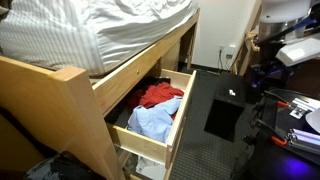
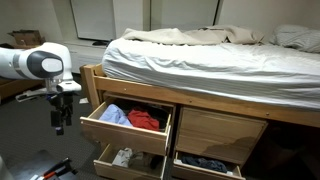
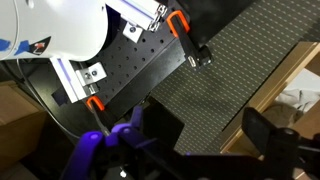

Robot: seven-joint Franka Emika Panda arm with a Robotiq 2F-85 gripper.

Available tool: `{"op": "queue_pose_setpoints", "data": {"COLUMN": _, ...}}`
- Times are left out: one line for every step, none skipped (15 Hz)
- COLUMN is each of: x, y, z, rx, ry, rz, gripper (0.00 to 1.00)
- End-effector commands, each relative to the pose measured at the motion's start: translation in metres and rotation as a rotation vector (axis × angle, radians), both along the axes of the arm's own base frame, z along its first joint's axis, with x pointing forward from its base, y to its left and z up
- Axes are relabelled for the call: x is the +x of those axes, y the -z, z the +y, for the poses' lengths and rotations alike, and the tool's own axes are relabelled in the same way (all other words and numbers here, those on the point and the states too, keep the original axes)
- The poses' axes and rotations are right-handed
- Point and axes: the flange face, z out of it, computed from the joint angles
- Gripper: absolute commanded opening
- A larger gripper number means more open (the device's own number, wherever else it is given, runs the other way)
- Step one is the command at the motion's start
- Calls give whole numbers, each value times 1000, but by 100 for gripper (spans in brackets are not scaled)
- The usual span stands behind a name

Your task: Close the drawer

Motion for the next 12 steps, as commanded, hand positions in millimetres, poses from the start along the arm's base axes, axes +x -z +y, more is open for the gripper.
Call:
{"op": "queue_pose_setpoints", "data": {"x": 6, "y": 33, "z": 11, "rx": -82, "ry": 28, "rz": -53, "gripper": 100}}
{"op": "queue_pose_setpoints", "data": {"x": 8, "y": 39, "z": 11, "rx": -116, "ry": 32, "rz": -73, "gripper": 100}}
{"op": "queue_pose_setpoints", "data": {"x": 7, "y": 45, "z": 14, "rx": -149, "ry": 46, "rz": -95, "gripper": 100}}
{"op": "queue_pose_setpoints", "data": {"x": 10, "y": 48, "z": 12, "rx": -182, "ry": 57, "rz": -116, "gripper": 100}}
{"op": "queue_pose_setpoints", "data": {"x": 9, "y": 53, "z": 13, "rx": -204, "ry": 77, "rz": -125, "gripper": 100}}
{"op": "queue_pose_setpoints", "data": {"x": 9, "y": 57, "z": 13, "rx": -219, "ry": 96, "rz": -130, "gripper": 100}}
{"op": "queue_pose_setpoints", "data": {"x": 5, "y": 66, "z": 14, "rx": -200, "ry": 121, "rz": -78, "gripper": 100}}
{"op": "queue_pose_setpoints", "data": {"x": 3, "y": 72, "z": 17, "rx": -154, "ry": 109, "rz": -33, "gripper": 100}}
{"op": "queue_pose_setpoints", "data": {"x": 5, "y": 57, "z": 14, "rx": -201, "ry": 105, "rz": -82, "gripper": 100}}
{"op": "queue_pose_setpoints", "data": {"x": 3, "y": 62, "z": 16, "rx": -190, "ry": 109, "rz": -59, "gripper": 100}}
{"op": "queue_pose_setpoints", "data": {"x": 2, "y": 65, "z": 17, "rx": -186, "ry": 112, "rz": -46, "gripper": 100}}
{"op": "queue_pose_setpoints", "data": {"x": 2, "y": 68, "z": 18, "rx": -184, "ry": 112, "rz": -40, "gripper": 100}}
